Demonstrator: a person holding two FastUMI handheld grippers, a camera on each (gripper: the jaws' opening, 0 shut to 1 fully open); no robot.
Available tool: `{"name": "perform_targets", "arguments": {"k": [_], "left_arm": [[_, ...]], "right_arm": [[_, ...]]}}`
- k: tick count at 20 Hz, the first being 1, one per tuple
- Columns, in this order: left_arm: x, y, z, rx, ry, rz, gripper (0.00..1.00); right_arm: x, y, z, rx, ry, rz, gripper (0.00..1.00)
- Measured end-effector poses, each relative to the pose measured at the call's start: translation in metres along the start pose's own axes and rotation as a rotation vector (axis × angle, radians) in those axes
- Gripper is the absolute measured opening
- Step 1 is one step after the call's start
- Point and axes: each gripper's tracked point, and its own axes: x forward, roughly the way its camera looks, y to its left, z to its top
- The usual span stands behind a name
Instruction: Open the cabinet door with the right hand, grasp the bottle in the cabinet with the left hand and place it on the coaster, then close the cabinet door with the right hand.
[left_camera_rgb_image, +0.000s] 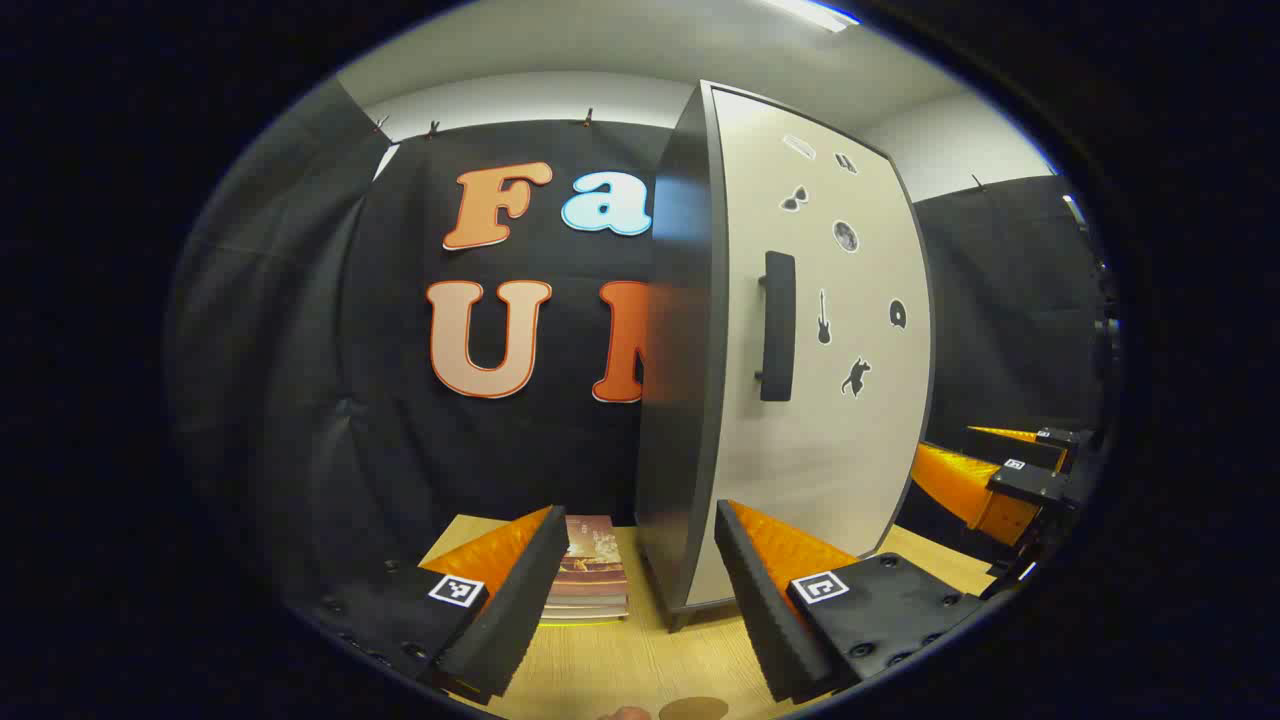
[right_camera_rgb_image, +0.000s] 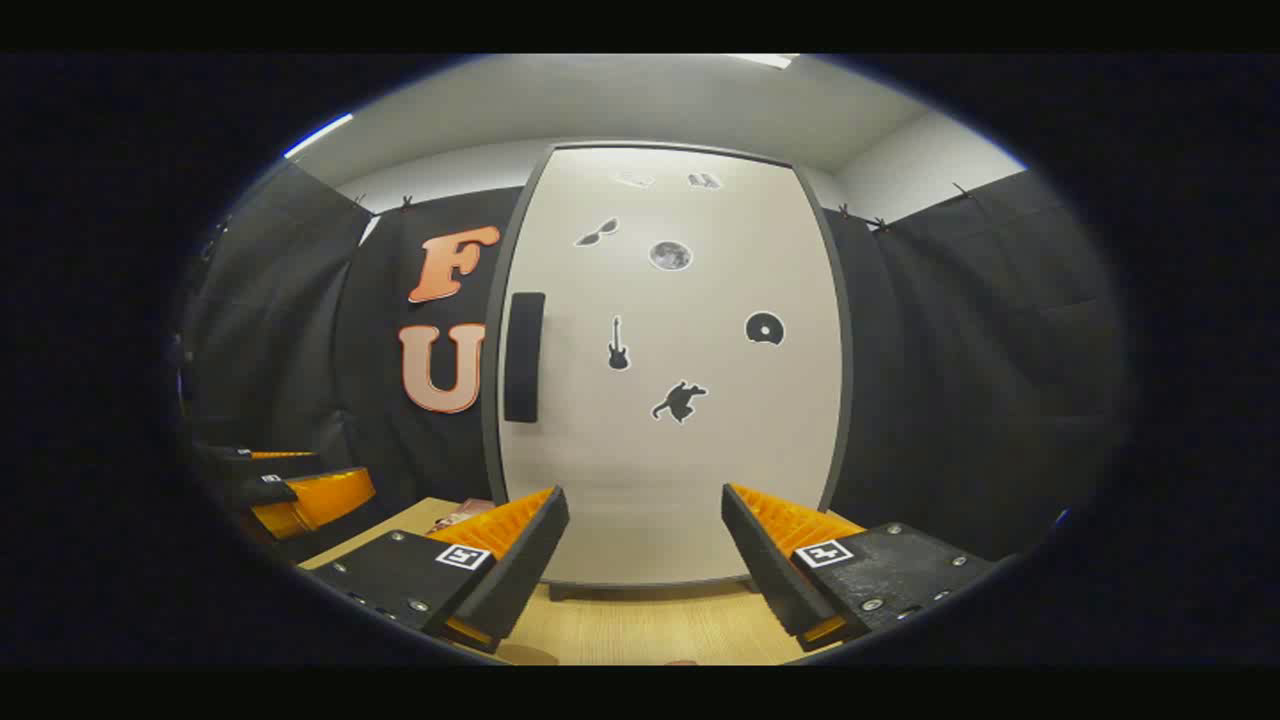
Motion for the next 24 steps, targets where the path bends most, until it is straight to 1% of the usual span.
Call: {"name": "perform_targets", "arguments": {"k": [1,4,5,8,9,10,11,12,14,17,19,20,21,24], "left_arm": [[-0.004,0.003,-0.001,-0.006,0.002,0.011,0.96],[-0.008,0.008,-0.003,-0.021,0.013,0.033,0.98],[-0.008,0.011,-0.005,-0.021,0.017,0.042,0.96],[-0.009,0.022,0.000,0.003,0.009,0.078,0.96],[-0.009,0.025,0.001,0.010,0.005,0.088,0.94],[-0.009,0.027,0.002,0.012,0.005,0.093,0.98],[-0.010,0.030,0.000,0.012,0.006,0.098,0.97],[-0.011,0.032,0.001,0.008,0.008,0.102,0.96],[-0.010,0.033,0.000,-0.003,0.017,0.107,0.96],[-0.008,0.034,0.000,-0.006,0.019,0.108,0.98],[-0.007,0.035,0.002,-0.002,0.018,0.110,0.96],[-0.007,0.035,0.003,-0.003,0.015,0.110,0.98],[-0.007,0.035,0.005,-0.006,0.014,0.105,0.96],[-0.006,0.040,0.007,0.001,0.014,0.107,0.96]], "right_arm": [[0.000,0.001,0.001,-0.014,0.001,0.003,0.95],[0.002,0.012,-0.001,0.002,0.015,0.042,0.95],[0.004,0.014,-0.002,0.003,0.015,0.050,0.95],[0.008,0.019,-0.004,-0.002,0.015,0.060,0.95],[0.008,0.021,-0.004,-0.004,0.015,0.065,0.95],[0.009,0.023,-0.003,-0.008,0.009,0.070,0.95],[0.009,0.025,-0.002,-0.018,0.003,0.070,0.95],[0.010,0.026,-0.001,-0.033,-0.003,0.071,0.96],[0.010,0.029,-0.001,-0.057,-0.009,0.077,0.95],[0.012,0.036,0.002,-0.071,-0.016,0.091,0.95],[0.018,0.042,0.006,-0.067,-0.018,0.101,0.95],[0.021,0.045,0.010,-0.063,-0.019,0.106,0.95],[0.027,0.048,0.014,-0.058,-0.023,0.108,0.95],[0.044,0.061,0.028,-0.029,-0.033,0.125,0.95]]}}
